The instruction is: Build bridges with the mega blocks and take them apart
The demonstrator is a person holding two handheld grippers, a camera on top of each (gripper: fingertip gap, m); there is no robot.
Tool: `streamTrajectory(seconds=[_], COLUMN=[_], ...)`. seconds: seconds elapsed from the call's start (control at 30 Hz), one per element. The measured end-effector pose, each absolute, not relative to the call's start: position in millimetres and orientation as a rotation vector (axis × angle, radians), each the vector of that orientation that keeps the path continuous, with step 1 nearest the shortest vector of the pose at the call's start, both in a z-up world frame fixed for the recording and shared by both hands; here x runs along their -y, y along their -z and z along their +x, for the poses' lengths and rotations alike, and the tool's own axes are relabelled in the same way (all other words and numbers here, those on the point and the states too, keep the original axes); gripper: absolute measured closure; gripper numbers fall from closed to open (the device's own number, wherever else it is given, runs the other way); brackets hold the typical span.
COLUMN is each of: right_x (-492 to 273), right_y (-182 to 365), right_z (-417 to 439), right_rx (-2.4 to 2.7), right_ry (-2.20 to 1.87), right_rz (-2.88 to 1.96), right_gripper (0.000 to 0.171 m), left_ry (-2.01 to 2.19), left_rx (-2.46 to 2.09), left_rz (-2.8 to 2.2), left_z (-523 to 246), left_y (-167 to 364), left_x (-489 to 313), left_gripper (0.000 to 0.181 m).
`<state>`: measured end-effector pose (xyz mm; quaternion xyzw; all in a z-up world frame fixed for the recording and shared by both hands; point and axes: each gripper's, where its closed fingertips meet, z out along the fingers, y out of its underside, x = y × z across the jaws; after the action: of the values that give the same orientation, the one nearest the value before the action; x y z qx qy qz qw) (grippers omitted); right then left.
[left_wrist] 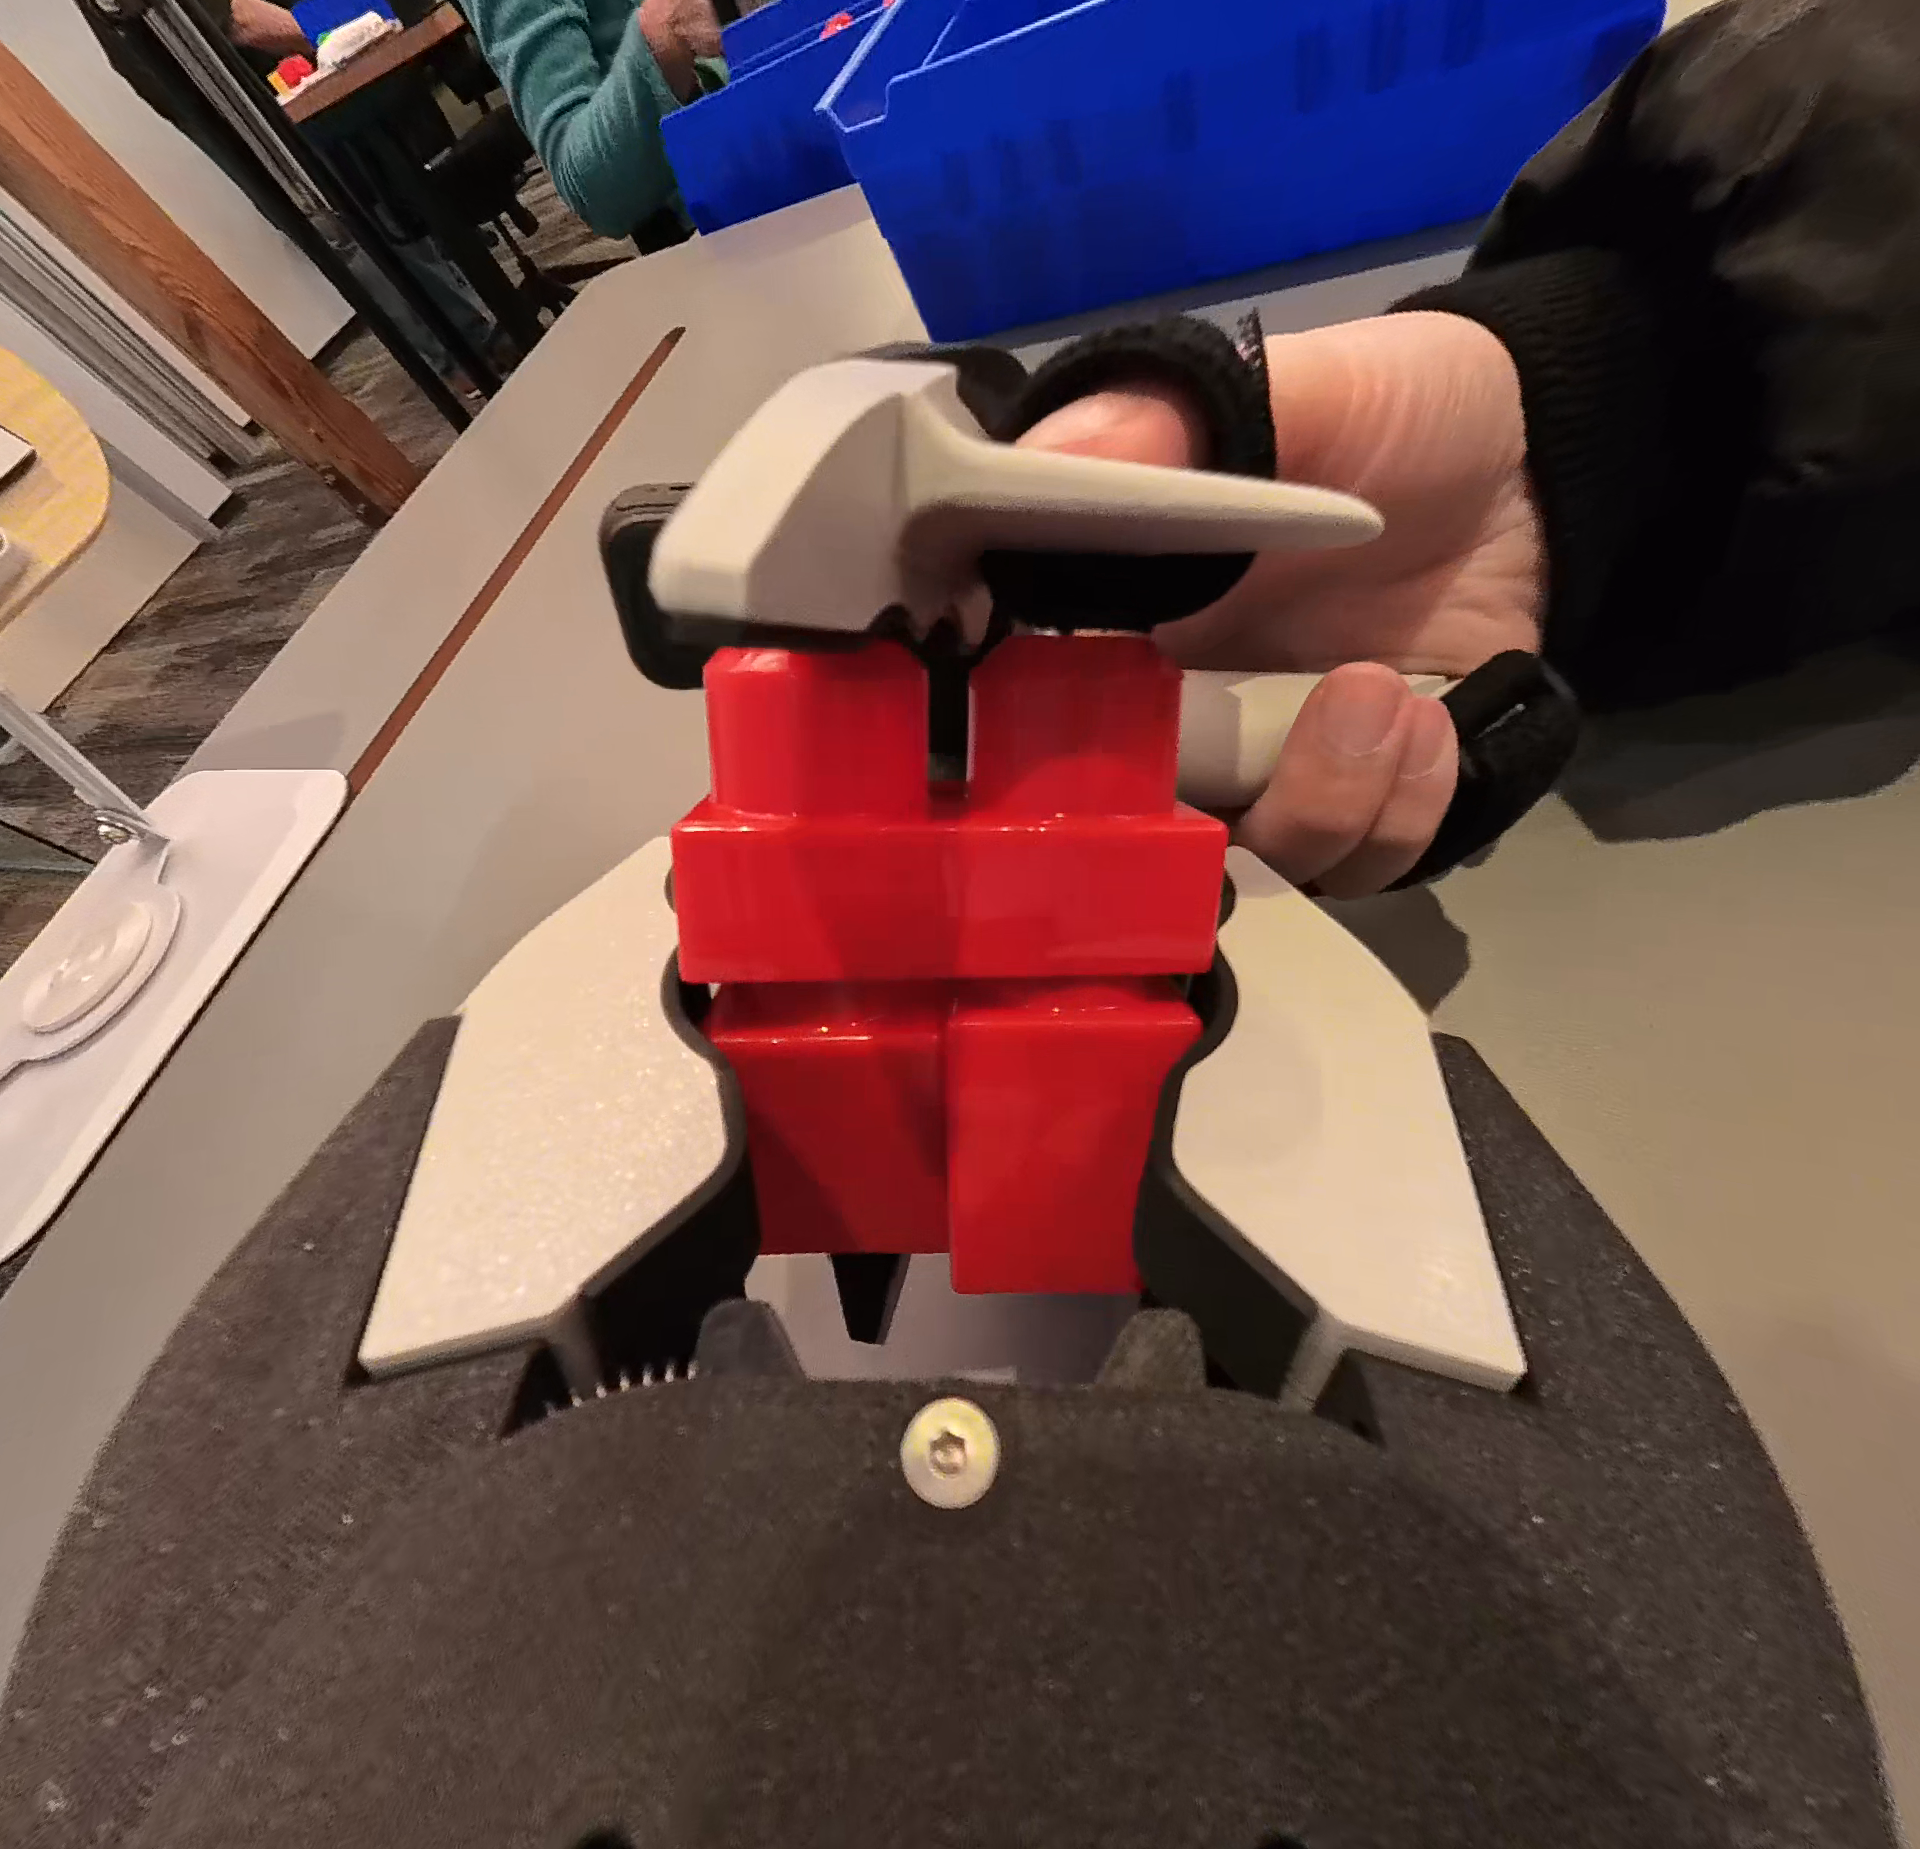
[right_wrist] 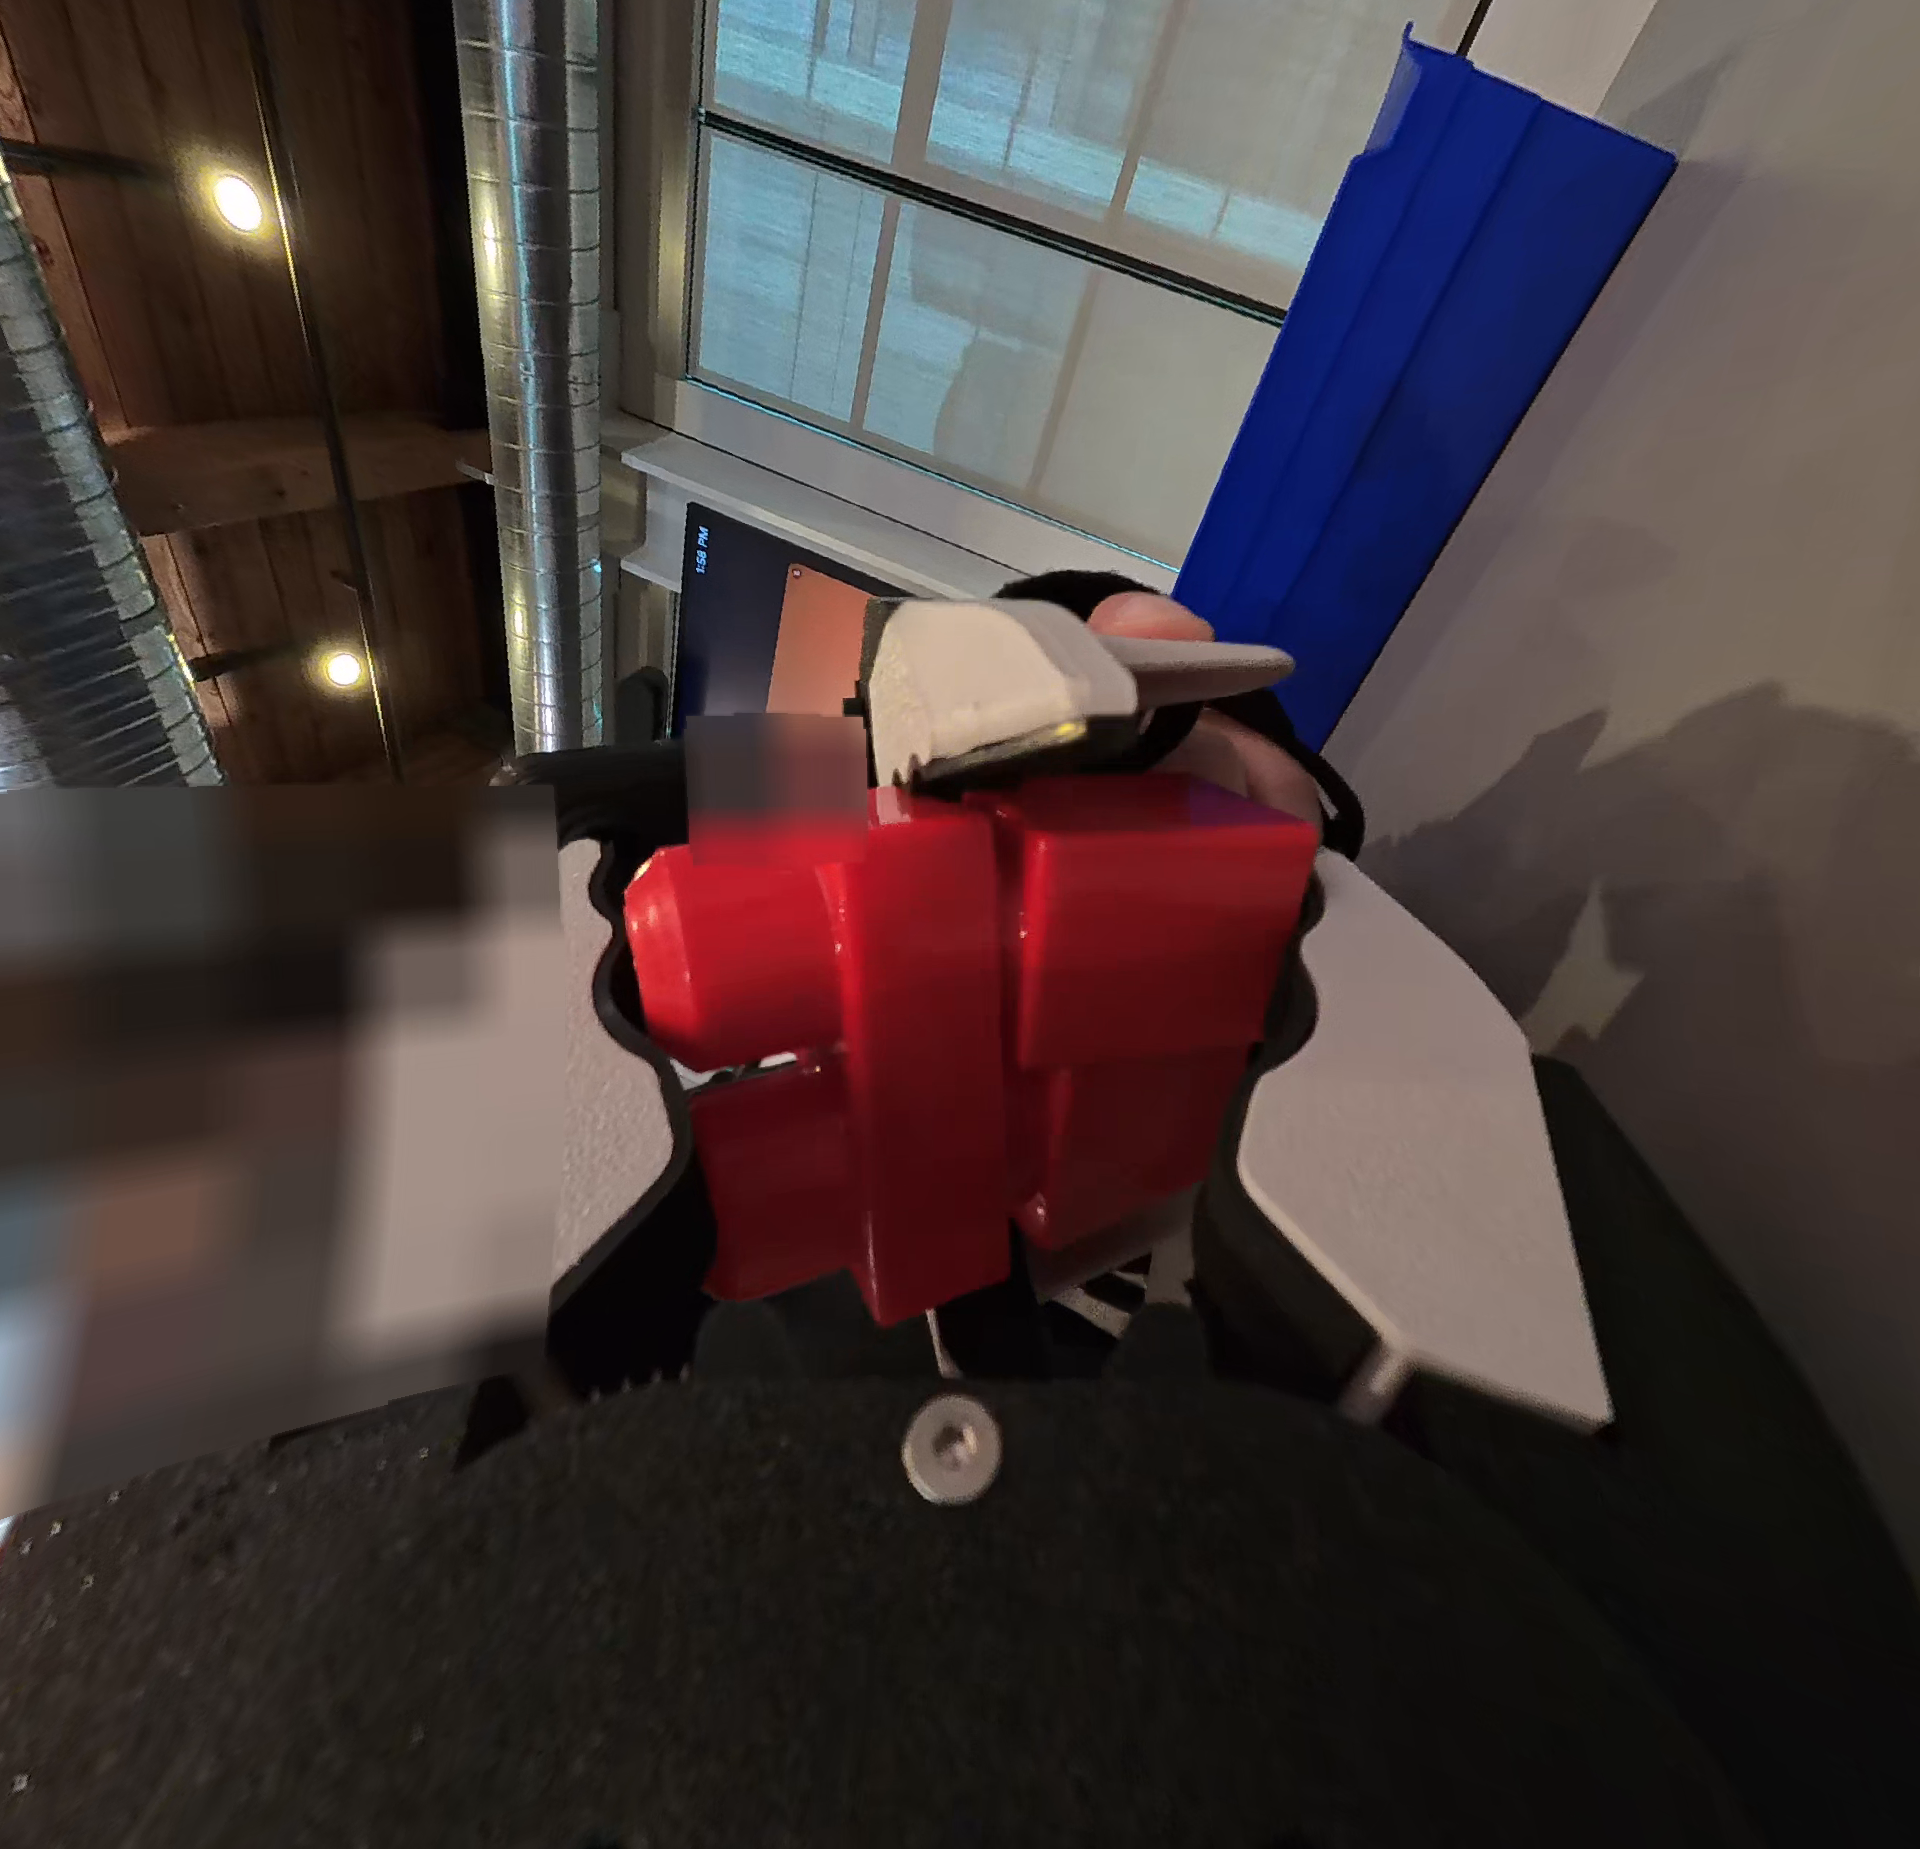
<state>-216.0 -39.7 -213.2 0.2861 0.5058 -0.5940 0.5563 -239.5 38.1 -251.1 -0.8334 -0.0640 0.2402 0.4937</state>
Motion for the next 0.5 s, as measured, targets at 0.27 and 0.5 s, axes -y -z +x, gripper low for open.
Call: streamTrajectory(seconds=[0.27, 0.5], right_x=[38.6, 37.8], right_y=[209.5, 208.4], right_z=[-218.7, -217.6], right_rx=[-1.117, -1.103], right_ry=[1.396, 1.383], right_rz=[0.687, 0.678], right_gripper=[0.056, 0.057], left_ry=[-0.667, -0.637], left_rx=[0.154, 0.167], left_rz=[-2.005, -1.991], left_z=[-244.5, -243.2], left_y=[249.2, 248.1], left_x=[-37.4, -38.5], left_gripper=[0.087, 0.088])
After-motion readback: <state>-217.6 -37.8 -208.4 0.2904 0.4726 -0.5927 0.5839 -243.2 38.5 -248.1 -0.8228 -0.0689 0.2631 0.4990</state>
